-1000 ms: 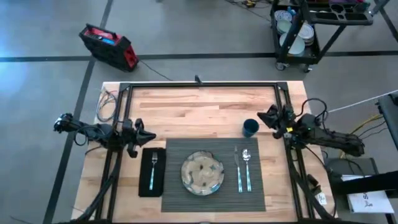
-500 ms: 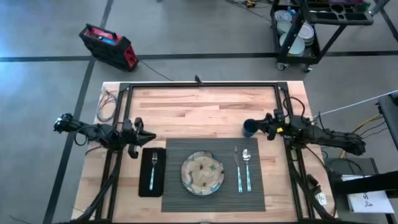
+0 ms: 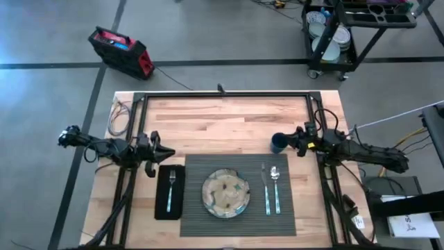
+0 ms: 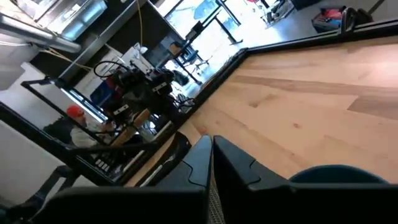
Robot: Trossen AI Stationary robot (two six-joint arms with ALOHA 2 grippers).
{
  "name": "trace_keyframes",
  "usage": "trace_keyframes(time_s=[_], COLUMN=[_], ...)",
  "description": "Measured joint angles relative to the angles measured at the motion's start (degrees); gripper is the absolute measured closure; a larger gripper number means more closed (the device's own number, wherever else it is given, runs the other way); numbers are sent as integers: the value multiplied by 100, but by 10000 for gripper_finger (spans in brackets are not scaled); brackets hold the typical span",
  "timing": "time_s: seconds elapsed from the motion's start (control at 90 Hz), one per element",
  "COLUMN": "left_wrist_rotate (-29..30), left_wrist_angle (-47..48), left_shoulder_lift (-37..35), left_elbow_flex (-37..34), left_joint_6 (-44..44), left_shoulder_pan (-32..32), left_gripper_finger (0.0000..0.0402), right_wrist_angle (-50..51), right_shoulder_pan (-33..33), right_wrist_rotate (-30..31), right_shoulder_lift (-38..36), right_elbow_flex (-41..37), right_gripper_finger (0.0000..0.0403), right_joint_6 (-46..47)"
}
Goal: Set table place
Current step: Return to Home Position
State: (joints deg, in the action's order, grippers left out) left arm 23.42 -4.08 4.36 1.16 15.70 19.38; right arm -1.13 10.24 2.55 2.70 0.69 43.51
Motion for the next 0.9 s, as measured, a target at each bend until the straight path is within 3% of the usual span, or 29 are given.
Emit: trace_keyframes(time_s=[0.9], left_wrist_rotate=[0], left_wrist_angle=[-14], left_shoulder_lift=[601], left_elbow_flex=[21], left_joint_6=[2], left_shoulder_pan=[0], left_gripper_finger=[379], right_wrist_angle=[5], right_shoulder_pan=[0], right_wrist_rotate=[2], right_shoulder_lift=[0], right_elbow_flex=[-2], right_gripper_finger=[403], right_joint_6=[-2])
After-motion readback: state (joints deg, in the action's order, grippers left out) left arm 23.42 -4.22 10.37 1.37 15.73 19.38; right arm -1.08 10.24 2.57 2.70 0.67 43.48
